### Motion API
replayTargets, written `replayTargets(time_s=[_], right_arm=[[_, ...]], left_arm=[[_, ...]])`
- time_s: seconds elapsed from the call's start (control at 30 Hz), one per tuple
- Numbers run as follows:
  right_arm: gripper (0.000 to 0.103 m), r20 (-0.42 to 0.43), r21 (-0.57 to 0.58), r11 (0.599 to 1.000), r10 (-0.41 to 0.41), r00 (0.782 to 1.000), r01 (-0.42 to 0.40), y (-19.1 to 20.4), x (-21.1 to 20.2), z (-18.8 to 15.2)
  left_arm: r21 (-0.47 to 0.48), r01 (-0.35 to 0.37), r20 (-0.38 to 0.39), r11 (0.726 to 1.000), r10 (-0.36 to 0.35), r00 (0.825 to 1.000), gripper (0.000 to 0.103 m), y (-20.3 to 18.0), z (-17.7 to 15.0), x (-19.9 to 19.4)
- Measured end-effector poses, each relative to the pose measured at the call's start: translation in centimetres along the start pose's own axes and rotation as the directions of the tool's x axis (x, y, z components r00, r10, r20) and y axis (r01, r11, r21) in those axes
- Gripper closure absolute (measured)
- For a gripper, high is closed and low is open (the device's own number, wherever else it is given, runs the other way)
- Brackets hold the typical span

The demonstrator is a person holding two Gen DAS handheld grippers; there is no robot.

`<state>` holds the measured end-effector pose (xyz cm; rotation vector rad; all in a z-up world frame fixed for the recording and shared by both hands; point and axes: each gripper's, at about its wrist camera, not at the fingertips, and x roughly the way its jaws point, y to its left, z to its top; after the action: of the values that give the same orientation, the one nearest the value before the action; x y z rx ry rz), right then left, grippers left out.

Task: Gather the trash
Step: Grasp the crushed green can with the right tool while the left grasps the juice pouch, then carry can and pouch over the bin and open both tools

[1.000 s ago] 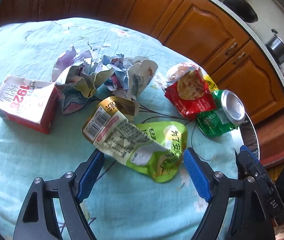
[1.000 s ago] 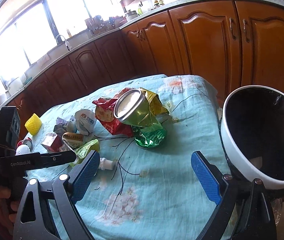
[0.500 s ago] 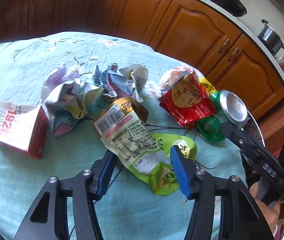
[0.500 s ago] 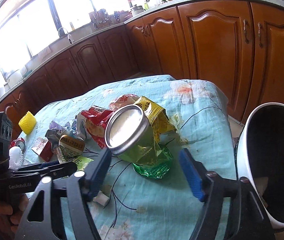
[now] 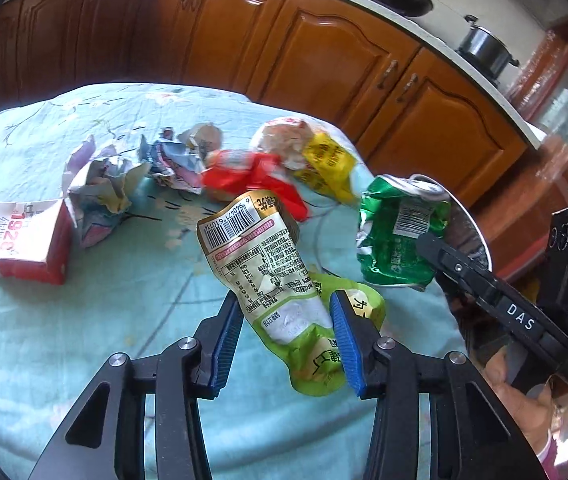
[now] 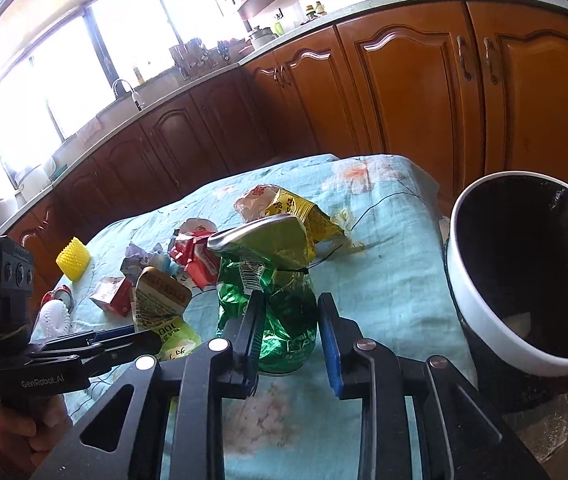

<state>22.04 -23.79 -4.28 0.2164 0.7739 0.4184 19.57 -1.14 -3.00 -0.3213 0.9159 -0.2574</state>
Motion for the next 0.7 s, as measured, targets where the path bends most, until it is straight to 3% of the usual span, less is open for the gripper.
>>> replayTargets(time_s=[0.7], right_arm=[[0.077,0.066,0.102,0.991,-0.096,0.993,0.089,-4.5,-6.7,-2.3]], left_arm=[[0.164,0.094,-0.025,0.982,-0.091,0.996,0.06,-7.0,0.4,1.4]])
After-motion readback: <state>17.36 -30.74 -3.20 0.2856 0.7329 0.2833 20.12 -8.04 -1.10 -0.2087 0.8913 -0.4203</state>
